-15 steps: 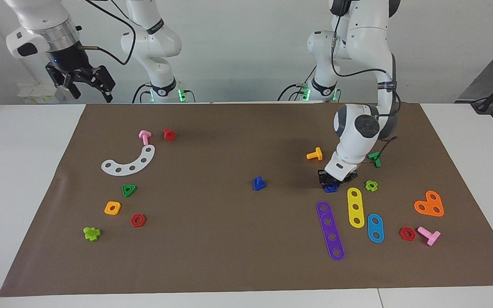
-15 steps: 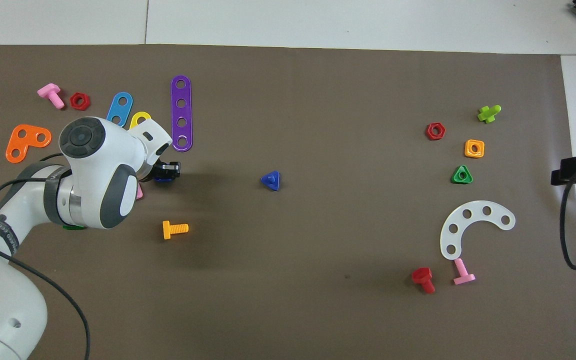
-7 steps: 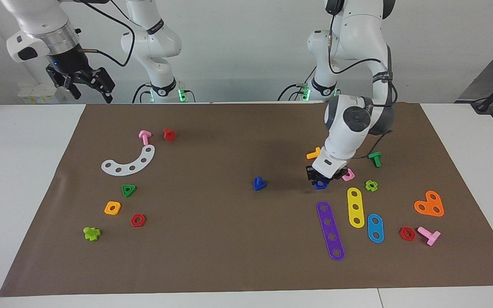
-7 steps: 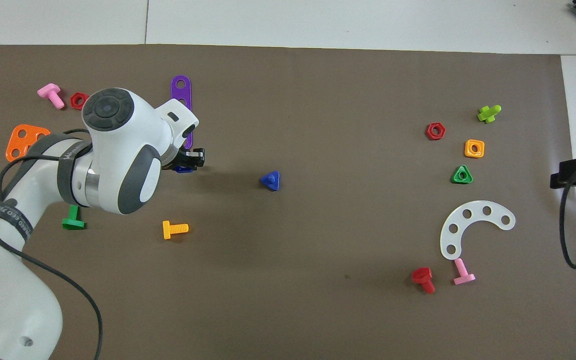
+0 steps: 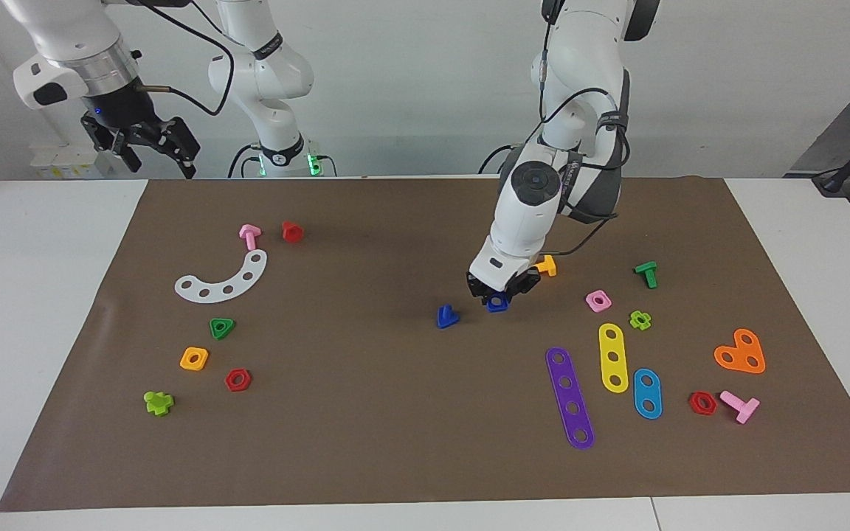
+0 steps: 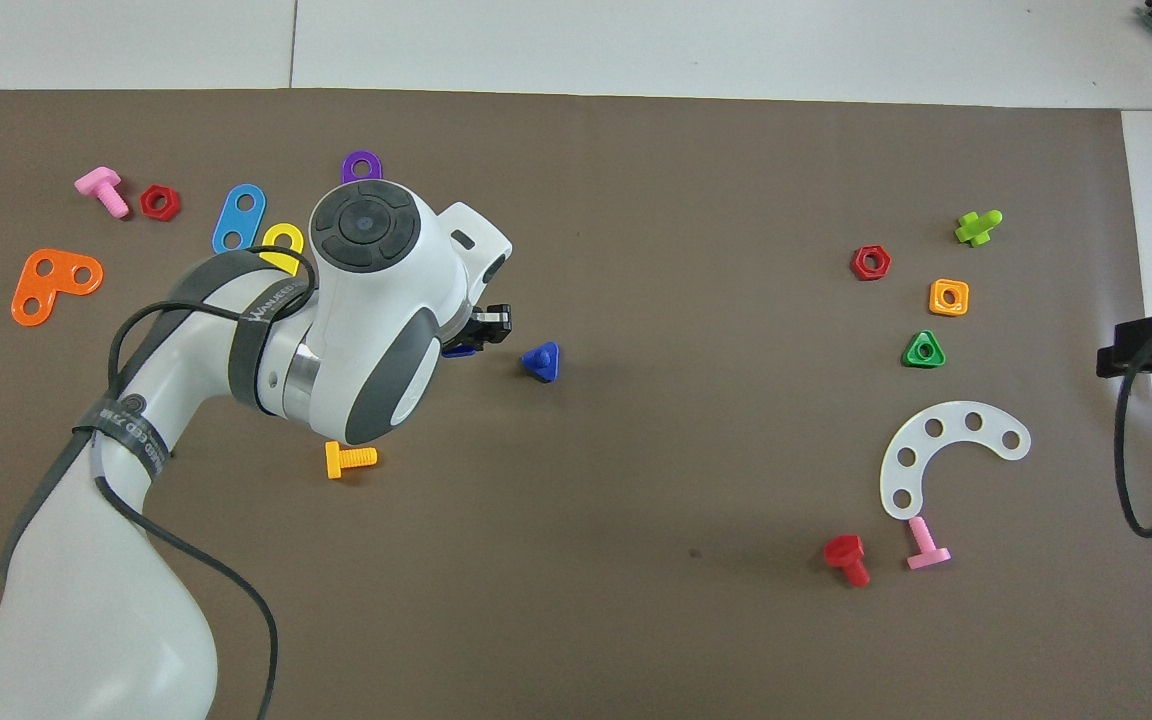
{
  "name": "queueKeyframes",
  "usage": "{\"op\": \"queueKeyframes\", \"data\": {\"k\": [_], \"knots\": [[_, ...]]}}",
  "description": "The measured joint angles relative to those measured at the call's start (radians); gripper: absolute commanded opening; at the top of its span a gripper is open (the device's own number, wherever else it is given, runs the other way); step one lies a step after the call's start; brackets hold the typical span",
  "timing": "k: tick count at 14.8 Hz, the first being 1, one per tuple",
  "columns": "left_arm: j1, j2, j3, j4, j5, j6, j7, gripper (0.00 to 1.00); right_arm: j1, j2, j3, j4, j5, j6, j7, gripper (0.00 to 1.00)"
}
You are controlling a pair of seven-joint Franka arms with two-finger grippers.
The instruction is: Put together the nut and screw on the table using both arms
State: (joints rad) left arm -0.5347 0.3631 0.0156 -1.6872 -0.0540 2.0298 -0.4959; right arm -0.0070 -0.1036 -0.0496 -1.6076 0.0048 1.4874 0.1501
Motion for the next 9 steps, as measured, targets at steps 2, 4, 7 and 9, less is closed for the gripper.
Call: {"op": "queueKeyframes", "data": {"k": [2,4,7,9], "knots": [[-0.022,0.018,0.000,0.031,-0.009,-0.006,-0.031,0.35,0.000,0.000,0.000,0.000,0.000,0.000,0.000,1.00],[-0.040,0.046,0.000,0.067,-0.010,-0.008,-0.061,0.35,0.001,0.000,0.000,0.000,0.000,0.003,0.000,1.00],[-0.053,0.083,0.000,0.104,-0.016,-0.008,-0.084,0.35,0.002,0.002,0.007,-0.001,-0.001,0.004,0.000,1.00],[-0.060,0.101,0.000,0.119,-0.018,-0.008,-0.096,0.35,0.003,0.015,0.012,-0.001,-0.001,0.007,0.004,1.00]]}}
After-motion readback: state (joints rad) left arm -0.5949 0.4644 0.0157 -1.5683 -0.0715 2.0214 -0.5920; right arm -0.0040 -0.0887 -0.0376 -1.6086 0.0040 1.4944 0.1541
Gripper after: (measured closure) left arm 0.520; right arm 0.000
